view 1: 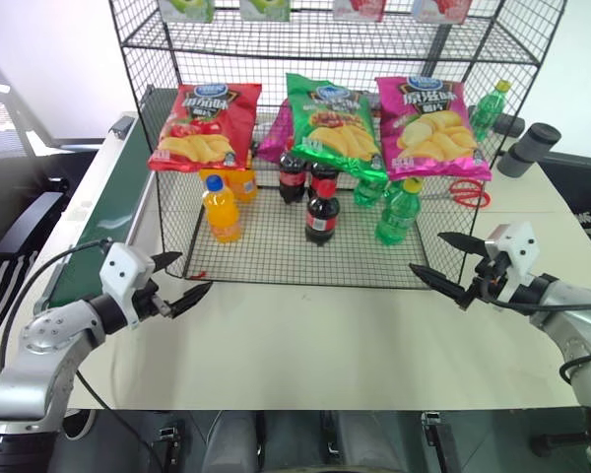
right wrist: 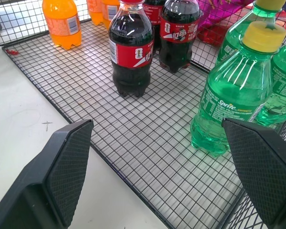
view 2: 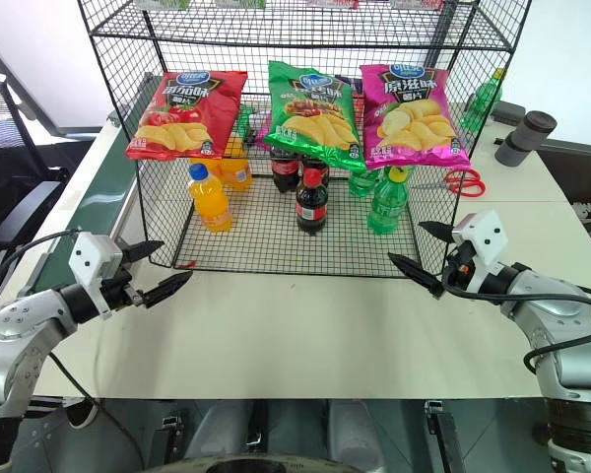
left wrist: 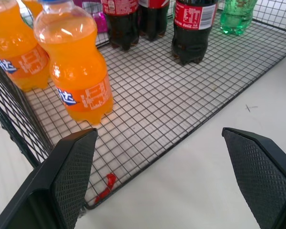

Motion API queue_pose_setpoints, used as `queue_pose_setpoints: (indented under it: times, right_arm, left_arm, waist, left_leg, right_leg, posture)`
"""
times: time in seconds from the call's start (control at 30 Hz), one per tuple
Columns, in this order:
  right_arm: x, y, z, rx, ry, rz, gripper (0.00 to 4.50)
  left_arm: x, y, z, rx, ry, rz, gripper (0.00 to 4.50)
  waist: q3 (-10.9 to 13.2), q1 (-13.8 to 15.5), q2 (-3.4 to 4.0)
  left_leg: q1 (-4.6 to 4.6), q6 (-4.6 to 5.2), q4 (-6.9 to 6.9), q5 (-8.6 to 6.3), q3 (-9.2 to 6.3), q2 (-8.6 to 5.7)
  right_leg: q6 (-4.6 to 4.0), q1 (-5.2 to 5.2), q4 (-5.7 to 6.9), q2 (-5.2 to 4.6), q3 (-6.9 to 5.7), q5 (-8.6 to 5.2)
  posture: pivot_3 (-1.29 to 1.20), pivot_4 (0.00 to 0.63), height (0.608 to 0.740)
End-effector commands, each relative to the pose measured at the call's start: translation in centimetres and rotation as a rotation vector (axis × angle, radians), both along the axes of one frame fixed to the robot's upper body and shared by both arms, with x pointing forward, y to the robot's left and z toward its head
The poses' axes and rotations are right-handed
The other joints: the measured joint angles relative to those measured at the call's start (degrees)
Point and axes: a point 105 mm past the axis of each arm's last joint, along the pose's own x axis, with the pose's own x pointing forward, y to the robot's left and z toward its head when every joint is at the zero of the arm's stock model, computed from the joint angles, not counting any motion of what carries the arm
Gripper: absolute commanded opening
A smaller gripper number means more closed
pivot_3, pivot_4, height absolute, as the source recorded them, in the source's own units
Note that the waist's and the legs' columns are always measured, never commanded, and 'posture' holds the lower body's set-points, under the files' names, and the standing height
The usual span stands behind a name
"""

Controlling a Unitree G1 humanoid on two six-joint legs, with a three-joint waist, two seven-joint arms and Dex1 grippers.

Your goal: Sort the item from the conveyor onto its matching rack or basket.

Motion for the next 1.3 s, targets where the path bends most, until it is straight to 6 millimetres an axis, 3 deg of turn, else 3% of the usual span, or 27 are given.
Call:
queue_pose_setpoints:
  times: [0.03,0.8,1.3]
  right_arm:
    - [0.0,0.2,1.0,-0.001,-0.047,0.011,4.49]
    - [0.4,0.1,0.5,0.002,-0.049,0.013,4.49]
    - [0.6,1.3,1.1,0.008,-0.06,0.025,4.49]
  left_arm:
    - [0.1,0.2,1.0,0.02,-0.042,-0.001,4.5]
    - [0.5,0.5,1.1,0.03,-0.053,0.018,4.5]
    - [-0.1,0.6,0.9,0.024,-0.044,0.033,4.5]
  waist:
    - [0.0,-0.01,0.0]
    - [0.0,0.0,0.0]
    - [0.0,0.0,0.0]
  left_leg:
    - [0.0,0.0,0.0,0.0,0.0,0.0]
    - [0.0,0.0,0.02,0.0,0.0,0.0]
    - [0.0,0.0,0.02,0.0,0.0,0.0]
  right_leg:
    - [0.0,0.0,0.0,0.0,0.0,0.0]
    - [0.01,0.0,0.01,0.03,0.0,0.0]
    - [0.01,0.0,0.02,0.02,0.0,0.0]
  posture:
    - [0.0,0.15,0.74]
    - [0.0,0.15,0.74]
    - [0.0,0.15,0.74]
